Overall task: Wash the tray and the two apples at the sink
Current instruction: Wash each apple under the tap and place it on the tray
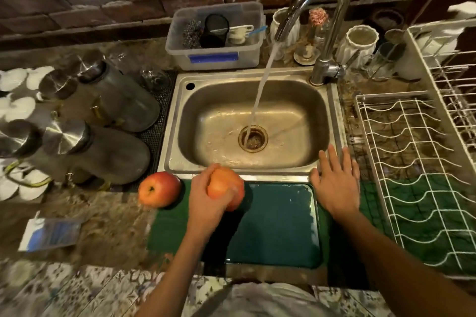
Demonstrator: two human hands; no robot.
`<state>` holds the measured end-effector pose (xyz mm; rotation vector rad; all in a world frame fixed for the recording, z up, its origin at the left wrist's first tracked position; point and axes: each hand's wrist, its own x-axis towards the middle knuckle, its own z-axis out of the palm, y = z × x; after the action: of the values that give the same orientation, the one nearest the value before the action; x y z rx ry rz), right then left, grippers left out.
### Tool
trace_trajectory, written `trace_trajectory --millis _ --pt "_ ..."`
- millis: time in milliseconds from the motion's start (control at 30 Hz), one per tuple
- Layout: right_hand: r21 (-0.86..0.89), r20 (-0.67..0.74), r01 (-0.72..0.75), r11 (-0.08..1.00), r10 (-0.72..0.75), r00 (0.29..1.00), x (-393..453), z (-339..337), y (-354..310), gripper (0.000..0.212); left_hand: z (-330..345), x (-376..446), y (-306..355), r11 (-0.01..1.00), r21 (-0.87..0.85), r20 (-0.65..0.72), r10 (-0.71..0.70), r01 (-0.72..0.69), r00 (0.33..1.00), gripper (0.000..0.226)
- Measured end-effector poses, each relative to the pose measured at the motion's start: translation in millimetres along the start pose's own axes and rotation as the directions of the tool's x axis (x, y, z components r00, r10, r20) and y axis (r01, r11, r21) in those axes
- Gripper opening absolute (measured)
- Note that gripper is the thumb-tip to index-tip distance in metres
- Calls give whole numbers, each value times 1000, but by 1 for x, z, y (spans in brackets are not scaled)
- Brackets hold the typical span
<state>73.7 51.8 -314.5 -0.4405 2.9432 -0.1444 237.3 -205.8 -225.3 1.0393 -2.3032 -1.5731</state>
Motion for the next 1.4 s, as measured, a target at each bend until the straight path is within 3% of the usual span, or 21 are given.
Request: trace_trajectory --millis 100,300,800,1033,1100,1200,1267,1400 --pt "7 -29 3 1000 -2 1000 -1 1 0 64 -9 -27 -18 974 173 40 144 -149 989 63" --pt "15 -76 1 1000 0 997 -1 6 2 62 -13 -57 -37 895 359 66 257 -263 964 63" --pt "32 -113 25 999 -21 993 -2 9 3 61 4 -72 -40 739 638 21 263 -216 964 67" --pt "27 -104 28 999 -25 994 -1 9 4 59 0 -73 -38 793 574 40 223 -205 974 80" --pt "29 -98 26 999 -23 995 -1 10 4 59 -3 -71 -33 861 476 -4 207 -180 978 71" --pt "17 -87 21 1000 -20 996 0 10 5 60 -18 -51 -25 940 336 -202 129 -55 971 62" --pt "4 -79 23 1000 -23 997 0 9 5 61 -35 -31 -24 916 399 -320 110 29 941 64" --pt "-9 -70 36 999 -36 997 -1 8 6 63 -62 2 -37 795 587 -404 124 153 906 79"
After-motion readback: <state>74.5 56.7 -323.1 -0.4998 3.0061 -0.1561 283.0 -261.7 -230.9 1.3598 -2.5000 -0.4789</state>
